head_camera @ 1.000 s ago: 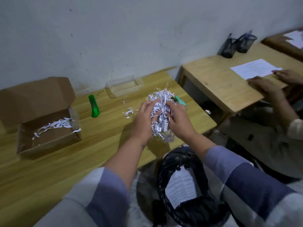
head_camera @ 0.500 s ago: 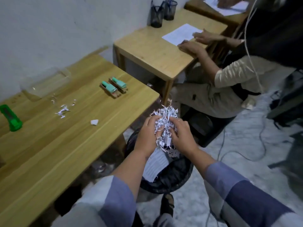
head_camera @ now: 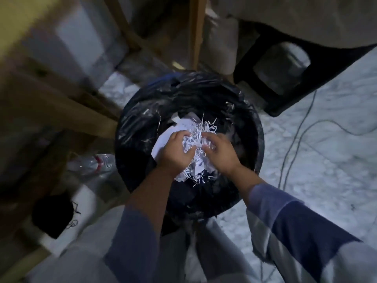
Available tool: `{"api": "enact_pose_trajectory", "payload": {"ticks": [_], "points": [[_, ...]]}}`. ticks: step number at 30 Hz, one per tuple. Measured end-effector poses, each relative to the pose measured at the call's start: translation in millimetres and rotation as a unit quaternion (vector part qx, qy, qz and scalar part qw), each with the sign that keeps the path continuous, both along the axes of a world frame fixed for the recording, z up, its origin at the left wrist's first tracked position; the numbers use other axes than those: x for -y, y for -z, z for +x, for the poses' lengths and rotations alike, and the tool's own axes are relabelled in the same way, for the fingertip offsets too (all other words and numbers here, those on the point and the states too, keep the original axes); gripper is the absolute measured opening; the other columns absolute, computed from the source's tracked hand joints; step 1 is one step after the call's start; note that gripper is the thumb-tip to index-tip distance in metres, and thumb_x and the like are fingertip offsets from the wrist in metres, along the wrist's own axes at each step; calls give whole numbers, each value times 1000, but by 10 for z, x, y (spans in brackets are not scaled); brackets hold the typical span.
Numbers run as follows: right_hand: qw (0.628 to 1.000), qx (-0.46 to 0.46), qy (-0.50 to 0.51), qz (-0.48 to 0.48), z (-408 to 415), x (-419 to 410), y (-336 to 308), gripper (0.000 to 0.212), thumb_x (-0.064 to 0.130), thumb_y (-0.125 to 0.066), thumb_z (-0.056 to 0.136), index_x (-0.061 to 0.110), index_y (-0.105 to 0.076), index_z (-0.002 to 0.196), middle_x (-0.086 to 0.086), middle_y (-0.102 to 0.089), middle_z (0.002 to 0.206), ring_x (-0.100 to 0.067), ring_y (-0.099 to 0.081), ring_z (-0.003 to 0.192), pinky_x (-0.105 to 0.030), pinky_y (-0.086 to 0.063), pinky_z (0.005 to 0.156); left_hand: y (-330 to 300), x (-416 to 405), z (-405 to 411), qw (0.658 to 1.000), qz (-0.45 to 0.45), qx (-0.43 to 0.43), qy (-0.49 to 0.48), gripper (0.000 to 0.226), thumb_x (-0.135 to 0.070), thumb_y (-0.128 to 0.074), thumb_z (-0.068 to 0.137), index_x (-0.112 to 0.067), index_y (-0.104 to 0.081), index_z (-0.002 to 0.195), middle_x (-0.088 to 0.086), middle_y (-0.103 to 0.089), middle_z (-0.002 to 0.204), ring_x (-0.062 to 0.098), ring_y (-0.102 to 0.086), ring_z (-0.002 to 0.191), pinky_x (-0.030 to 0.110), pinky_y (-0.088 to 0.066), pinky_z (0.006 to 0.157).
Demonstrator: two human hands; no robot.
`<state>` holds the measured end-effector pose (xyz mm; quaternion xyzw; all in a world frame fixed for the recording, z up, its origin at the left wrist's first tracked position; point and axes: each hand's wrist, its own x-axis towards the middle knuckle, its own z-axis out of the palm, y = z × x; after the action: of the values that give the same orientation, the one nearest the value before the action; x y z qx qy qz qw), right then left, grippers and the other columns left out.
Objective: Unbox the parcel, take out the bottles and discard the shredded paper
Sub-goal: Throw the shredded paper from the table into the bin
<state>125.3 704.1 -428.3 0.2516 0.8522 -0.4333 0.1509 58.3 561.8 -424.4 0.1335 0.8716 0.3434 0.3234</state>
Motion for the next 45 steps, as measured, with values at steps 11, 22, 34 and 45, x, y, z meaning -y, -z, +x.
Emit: {"api": "enact_pose_trajectory", "payload": {"ticks": [11, 22, 34, 45], "points": [[984, 153, -83, 29, -120, -13, 439, 42, 23, -51, 91, 24, -51, 133, -10, -55, 136, -29, -55, 120, -35, -44, 102, 408, 122, 62, 1000, -24, -4, -13, 42, -14, -60, 84, -7, -57, 125, 12, -56, 131, 28, -53, 119, 34, -42, 101], [989, 46, -100, 97, -397, 87, -2046, 36, 17, -50, 88, 19, -61, 122, -9, -64, 125, -28, -59, 114, -39, -49, 94, -1990, 216, -207, 998, -22, -56, 19, 25, -21, -53, 94, -23, -59, 118, -1, -57, 125, 21, -56, 112, 39, -47, 96], [969, -67, -185, 147, -990, 1225, -3810, 33, 18, -44, 92, 21, -59, 122, -11, -64, 120, -28, -61, 104, -35, -49, 83, -3706, 1601, -525, 979, 13, -162, -122, 26, -17, -51, 94, -20, -63, 117, 0, -60, 126, 19, -55, 117, 21, -36, 90], [927, -63, -300, 216, -1314, 2279, -3295, 58, 43, -42, 94, 25, -24, 146, -11, -18, 157, -32, -10, 146, -49, -14, 118, -3284, 3025, -436, 944, -111, -200, -238, 36, -21, -56, 87, -25, -56, 123, 2, -51, 136, 25, -46, 128, 36, -37, 106]]}}
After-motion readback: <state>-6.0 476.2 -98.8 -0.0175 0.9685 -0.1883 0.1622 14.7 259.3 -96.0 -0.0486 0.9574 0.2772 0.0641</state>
